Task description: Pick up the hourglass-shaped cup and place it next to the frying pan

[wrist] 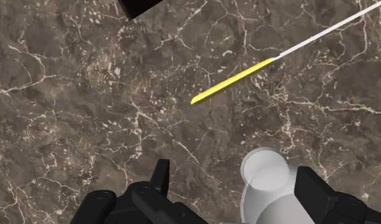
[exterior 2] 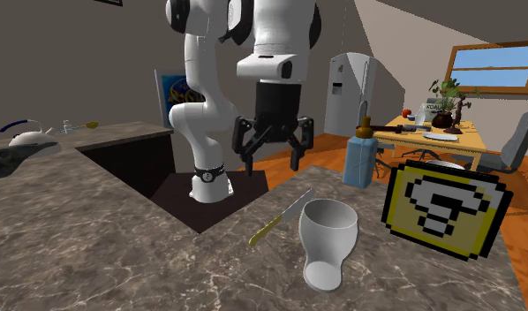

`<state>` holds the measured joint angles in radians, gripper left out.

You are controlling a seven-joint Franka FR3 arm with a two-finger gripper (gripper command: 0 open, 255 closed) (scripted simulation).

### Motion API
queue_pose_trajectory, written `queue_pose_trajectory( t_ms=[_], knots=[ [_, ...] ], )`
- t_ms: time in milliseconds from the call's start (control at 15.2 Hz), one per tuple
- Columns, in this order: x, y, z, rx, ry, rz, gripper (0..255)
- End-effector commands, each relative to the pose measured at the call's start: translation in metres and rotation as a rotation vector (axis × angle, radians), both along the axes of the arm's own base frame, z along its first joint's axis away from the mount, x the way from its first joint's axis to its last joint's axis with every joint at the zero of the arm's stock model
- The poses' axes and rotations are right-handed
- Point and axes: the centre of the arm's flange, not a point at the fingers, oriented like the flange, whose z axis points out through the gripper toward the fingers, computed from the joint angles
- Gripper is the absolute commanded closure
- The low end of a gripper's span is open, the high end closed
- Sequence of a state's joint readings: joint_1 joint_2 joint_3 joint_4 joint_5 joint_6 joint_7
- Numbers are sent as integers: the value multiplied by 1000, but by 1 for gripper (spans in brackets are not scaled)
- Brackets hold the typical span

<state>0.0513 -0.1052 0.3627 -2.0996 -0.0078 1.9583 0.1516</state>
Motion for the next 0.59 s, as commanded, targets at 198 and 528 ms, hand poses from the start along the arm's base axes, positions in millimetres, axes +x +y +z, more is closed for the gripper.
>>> queue_pose_trajectory(
  t_ms=[198, 528],
  knots=[
    [43, 42, -32, -25, -26, 11, 0],
    [64, 60, -57, -38, -38, 17, 0]
  ],
)
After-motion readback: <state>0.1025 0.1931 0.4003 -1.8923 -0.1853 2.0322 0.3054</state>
